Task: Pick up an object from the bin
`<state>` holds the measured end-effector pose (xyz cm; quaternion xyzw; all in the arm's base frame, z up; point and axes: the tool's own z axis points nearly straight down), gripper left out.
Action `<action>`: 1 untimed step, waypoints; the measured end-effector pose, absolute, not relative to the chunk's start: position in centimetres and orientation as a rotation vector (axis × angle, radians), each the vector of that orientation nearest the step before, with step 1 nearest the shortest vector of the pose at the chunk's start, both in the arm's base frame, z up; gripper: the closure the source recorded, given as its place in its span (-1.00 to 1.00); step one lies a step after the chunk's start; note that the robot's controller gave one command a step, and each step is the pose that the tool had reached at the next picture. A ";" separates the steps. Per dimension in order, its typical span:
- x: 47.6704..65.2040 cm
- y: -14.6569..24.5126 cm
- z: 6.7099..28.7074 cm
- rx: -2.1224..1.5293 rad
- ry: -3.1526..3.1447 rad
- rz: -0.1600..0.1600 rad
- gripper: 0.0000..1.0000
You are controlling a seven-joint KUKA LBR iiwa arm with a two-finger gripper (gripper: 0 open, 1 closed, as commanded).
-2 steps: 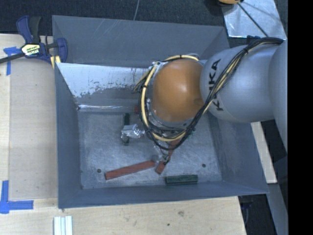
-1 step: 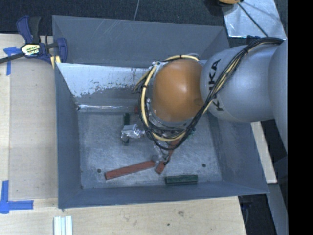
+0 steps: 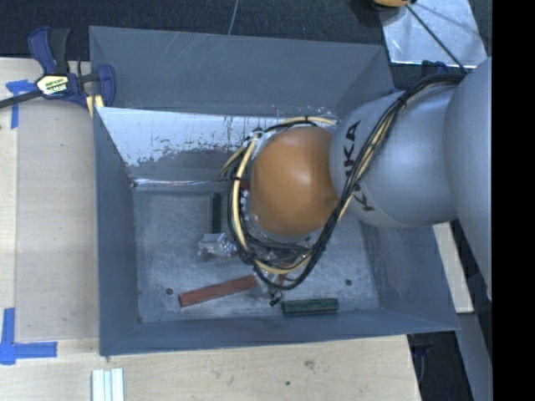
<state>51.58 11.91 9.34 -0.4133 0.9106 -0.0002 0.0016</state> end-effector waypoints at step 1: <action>50.1 14.5 7.1 -1.192 2.903 0.002 1.00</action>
Offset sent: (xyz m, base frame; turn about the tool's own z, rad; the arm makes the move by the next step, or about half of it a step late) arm 0.0000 0.0000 0.0000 0.0000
